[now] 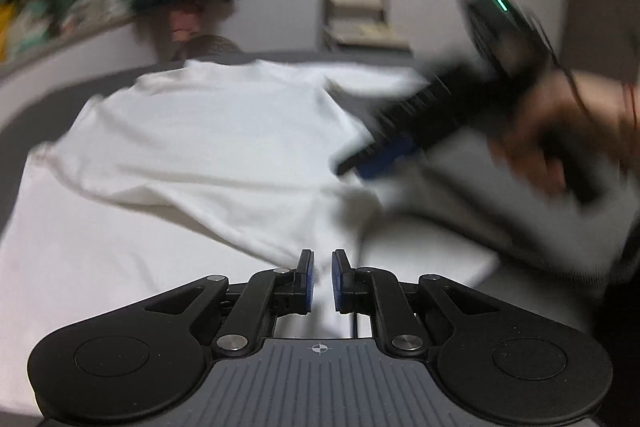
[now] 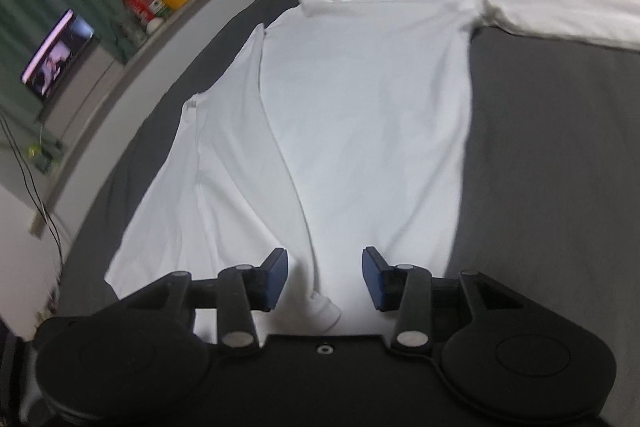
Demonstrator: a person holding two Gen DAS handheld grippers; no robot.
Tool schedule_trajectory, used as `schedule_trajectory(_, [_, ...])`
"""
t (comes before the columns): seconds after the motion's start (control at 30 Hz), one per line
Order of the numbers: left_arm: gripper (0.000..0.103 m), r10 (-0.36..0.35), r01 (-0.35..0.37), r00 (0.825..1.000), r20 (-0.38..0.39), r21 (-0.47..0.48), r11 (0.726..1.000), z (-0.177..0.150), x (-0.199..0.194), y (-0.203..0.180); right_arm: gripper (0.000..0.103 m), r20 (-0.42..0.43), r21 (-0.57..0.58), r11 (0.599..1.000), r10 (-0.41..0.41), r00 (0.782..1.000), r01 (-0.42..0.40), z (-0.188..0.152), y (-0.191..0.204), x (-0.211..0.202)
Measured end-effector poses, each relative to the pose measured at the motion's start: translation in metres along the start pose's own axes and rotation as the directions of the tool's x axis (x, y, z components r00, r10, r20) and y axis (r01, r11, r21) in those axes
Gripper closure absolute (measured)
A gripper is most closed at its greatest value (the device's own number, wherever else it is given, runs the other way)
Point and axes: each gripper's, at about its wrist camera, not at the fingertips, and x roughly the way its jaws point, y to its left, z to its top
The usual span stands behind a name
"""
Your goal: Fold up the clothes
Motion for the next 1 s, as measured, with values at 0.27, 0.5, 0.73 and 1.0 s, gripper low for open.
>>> schedule_trajectory(0.27, [0.003, -0.033, 0.044, 0.999, 0.042, -0.285, 0.957, 0.007, 0.018, 0.047, 0.061, -0.017, -0.024, 1.0, -0.009, 1.0, 0.009, -0.001, 0.003, 0.001])
schedule_trajectory(0.5, [0.06, -0.121, 0.074, 0.991, -0.06, -0.508, 0.858, -0.003, 0.063, 0.059, 0.06, -0.018, -0.001, 1.0, 0.019, 1.0, -0.019, 0.002, -0.002, -0.004])
schedule_trajectory(0.73, [0.102, -0.114, 0.041, 0.99, -0.087, -0.589, 0.807, -0.024, 0.066, 0.055, 0.061, -0.073, -0.005, 0.998, 0.064, 0.995, -0.065, -0.002, -0.005, 0.005])
schedule_trajectory(1.0, [0.103, -0.13, 0.089, 0.991, -0.025, -0.604, 0.792, -0.027, 0.049, 0.054, 0.094, -0.024, -0.021, 0.989, 0.143, 0.989, -0.144, -0.002, 0.005, -0.002])
